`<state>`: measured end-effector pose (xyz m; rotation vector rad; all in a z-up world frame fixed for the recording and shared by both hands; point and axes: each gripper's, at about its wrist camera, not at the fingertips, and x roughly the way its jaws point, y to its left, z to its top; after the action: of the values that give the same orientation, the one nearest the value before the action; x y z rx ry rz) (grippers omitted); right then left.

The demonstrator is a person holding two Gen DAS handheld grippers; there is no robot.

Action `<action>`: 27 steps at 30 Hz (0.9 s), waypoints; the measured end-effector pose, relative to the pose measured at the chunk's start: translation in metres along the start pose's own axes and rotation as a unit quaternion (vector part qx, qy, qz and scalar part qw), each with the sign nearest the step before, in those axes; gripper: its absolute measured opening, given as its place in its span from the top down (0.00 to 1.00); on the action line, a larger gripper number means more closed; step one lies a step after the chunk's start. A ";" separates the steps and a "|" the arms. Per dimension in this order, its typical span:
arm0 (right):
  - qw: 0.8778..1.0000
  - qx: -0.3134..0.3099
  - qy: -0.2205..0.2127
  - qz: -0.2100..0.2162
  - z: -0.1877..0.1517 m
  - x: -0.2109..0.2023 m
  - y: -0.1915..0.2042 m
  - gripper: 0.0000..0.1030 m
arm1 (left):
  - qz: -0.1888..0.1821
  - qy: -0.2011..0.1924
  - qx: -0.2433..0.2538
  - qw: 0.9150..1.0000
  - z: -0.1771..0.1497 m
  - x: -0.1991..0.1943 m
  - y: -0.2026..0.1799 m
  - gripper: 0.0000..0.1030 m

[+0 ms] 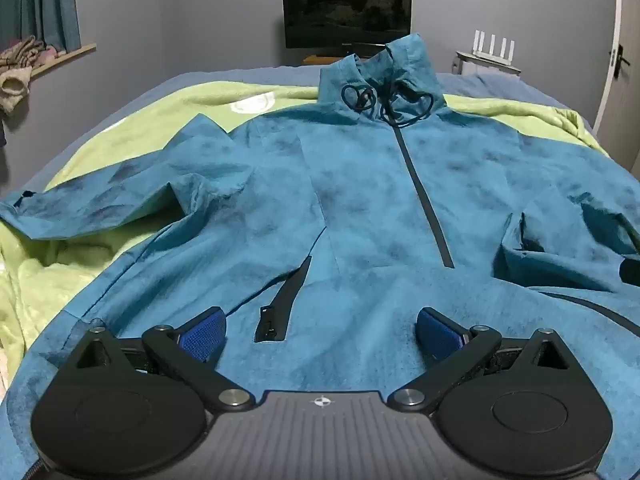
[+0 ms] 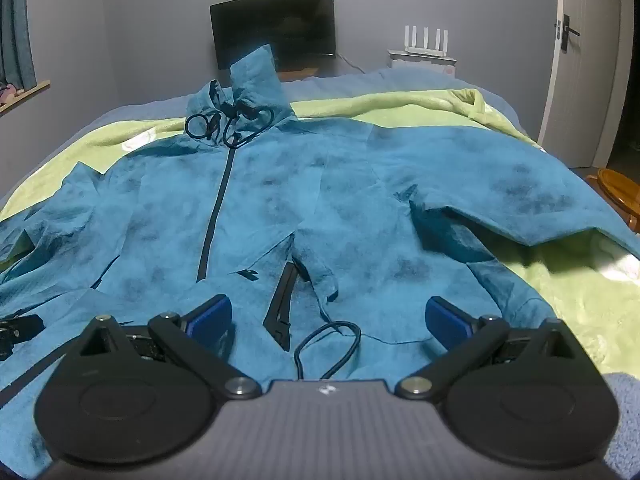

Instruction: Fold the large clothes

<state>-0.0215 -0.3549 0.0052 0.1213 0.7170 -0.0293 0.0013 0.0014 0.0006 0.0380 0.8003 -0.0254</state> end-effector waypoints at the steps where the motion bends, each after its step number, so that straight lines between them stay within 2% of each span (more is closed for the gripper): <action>1: 1.000 -0.001 0.000 -0.001 0.000 0.000 0.000 0.00 | -0.003 -0.002 -0.003 1.000 0.001 0.001 0.001 0.00; 2: 1.000 -0.002 0.000 -0.001 -0.001 -0.001 0.001 0.00 | -0.006 -0.003 -0.007 1.000 0.002 0.001 0.003 0.00; 3: 1.000 -0.002 0.000 -0.001 -0.001 -0.001 0.001 0.00 | 0.014 -0.015 0.015 1.000 -0.002 -0.002 -0.002 0.00; 23: 1.000 -0.005 -0.007 -0.002 -0.002 -0.007 -0.001 0.00 | 0.009 -0.012 0.015 1.000 0.002 -0.004 0.013 0.00; 27: 1.000 -0.006 -0.008 -0.003 -0.004 -0.006 0.003 0.00 | 0.012 -0.013 0.014 1.000 -0.004 -0.003 0.000 0.00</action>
<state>-0.0283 -0.3521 0.0067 0.1065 0.7023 -0.0312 -0.0035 0.0014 0.0006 0.0729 0.7735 -0.0143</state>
